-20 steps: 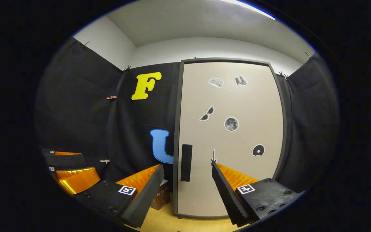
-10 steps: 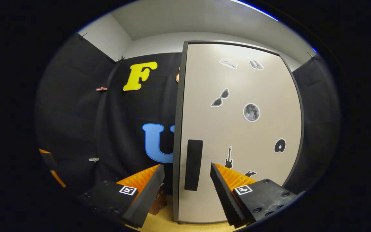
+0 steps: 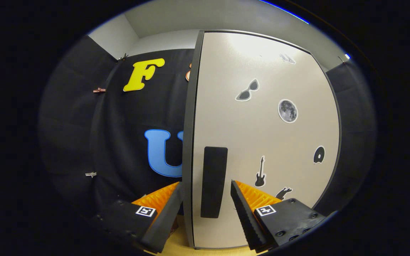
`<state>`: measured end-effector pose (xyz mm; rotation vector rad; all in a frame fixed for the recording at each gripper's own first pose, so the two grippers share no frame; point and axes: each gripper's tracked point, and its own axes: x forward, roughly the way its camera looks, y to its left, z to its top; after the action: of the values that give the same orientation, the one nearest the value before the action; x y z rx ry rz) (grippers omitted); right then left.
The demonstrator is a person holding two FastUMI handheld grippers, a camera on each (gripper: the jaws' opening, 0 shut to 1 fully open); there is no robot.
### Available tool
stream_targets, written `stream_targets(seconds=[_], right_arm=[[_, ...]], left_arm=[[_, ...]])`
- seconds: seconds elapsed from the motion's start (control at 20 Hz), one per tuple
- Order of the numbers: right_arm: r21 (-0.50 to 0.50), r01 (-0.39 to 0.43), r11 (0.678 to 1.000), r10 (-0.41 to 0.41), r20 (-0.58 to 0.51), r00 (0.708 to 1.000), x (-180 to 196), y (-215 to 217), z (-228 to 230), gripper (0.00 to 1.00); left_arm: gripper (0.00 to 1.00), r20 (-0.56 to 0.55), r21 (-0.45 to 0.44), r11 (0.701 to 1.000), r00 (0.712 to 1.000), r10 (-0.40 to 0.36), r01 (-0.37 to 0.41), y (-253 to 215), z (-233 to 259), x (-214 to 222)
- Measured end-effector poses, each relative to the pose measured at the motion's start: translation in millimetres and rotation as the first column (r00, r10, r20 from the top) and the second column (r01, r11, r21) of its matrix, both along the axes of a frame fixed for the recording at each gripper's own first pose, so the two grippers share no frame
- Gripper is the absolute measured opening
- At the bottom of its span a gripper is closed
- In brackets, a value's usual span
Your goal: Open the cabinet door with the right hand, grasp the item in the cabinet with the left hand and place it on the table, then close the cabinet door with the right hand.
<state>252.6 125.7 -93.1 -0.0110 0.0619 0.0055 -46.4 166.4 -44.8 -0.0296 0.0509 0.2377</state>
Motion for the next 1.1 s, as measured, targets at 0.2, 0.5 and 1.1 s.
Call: stream_targets(seconds=[0.2,0.5,1.1], right_arm=[[0.015,0.036,0.999,-0.036,-0.022,0.999,11.6,-6.9,-7.6,0.74],[-0.002,0.077,0.997,-0.077,-0.04,0.996,18.7,-10.4,-10.6,0.49],[0.011,0.007,1.0,-0.006,-0.025,1.0,0.6,-8.3,-10.9,0.12]], left_arm=[[0.98,-0.009,0.006,1.0,1.0,0.004,-0.004,2.0,1.3,-5.1],[0.98,-0.016,0.014,1.0,1.0,0.017,-0.017,9.0,1.3,-16.3],[0.98,-0.019,0.032,0.999,0.999,0.036,-0.035,11.0,3.3,-34.1]])
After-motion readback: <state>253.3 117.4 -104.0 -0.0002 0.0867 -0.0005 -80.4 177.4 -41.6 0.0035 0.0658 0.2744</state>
